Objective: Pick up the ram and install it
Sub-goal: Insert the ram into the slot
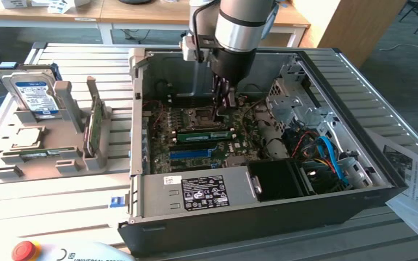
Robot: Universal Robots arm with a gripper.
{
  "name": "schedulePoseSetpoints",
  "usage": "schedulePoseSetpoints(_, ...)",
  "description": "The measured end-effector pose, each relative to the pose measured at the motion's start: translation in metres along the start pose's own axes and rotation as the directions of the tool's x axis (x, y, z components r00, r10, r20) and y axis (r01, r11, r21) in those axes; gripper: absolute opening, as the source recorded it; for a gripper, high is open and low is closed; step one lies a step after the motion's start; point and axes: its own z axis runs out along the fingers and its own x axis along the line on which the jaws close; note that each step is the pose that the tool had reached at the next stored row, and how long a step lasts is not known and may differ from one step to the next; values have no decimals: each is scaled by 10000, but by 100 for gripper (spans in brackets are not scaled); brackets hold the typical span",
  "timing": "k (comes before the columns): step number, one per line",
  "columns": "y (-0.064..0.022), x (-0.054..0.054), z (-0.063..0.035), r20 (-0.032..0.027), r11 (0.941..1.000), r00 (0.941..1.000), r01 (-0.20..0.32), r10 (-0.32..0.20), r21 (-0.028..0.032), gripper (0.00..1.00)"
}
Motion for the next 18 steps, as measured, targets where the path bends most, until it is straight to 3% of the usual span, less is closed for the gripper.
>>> schedulePoseSetpoints(10,14,10,-332,-144,10000,9999,-7,7,4,25)
schedulePoseSetpoints(18,24,18,-584,-295,10000,9996,-14,14,8,25)
